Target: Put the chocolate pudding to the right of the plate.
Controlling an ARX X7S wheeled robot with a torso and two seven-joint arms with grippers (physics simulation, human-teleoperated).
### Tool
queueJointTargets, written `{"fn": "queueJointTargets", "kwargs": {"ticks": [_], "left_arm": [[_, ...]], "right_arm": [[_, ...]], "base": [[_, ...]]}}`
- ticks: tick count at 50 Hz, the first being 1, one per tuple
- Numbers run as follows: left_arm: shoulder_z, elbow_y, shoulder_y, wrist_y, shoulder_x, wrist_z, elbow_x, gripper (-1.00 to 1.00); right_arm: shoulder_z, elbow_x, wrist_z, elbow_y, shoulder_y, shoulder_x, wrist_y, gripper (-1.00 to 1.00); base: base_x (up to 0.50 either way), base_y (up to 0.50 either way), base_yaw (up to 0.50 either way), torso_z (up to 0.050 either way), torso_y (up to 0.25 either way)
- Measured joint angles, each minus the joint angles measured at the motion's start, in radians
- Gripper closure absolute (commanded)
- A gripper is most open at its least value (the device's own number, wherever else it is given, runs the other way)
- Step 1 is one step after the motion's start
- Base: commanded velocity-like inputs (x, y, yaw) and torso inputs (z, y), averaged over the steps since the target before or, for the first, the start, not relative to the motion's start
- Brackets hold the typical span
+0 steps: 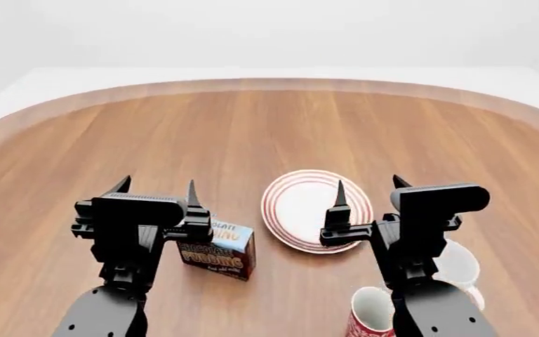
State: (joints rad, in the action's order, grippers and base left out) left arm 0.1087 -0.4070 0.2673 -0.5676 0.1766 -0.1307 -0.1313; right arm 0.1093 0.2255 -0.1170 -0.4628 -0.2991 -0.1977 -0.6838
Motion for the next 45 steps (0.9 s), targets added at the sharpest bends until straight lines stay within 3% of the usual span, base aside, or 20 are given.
{"fn": "queueJointTargets", "kwargs": {"ticks": [27,45], "left_arm": [[0.002,0.028,-0.013,0.036,0.011,-0.020,-0.010,-1.00],[0.005,0.034,-0.012,0.043,0.019,-0.030,-0.019,-1.00]], "right_arm": [[0.013,0.011,-0.003,0.030,0.013,-0.006,0.028,-1.00],[0.030,0.007,-0.013,0.027,0.011,-0.018,0.029,-1.00]], "base": [[0.50,0.00,0.00,0.000,0.001],[0.00,0.00,0.00,0.000,0.001]]}}
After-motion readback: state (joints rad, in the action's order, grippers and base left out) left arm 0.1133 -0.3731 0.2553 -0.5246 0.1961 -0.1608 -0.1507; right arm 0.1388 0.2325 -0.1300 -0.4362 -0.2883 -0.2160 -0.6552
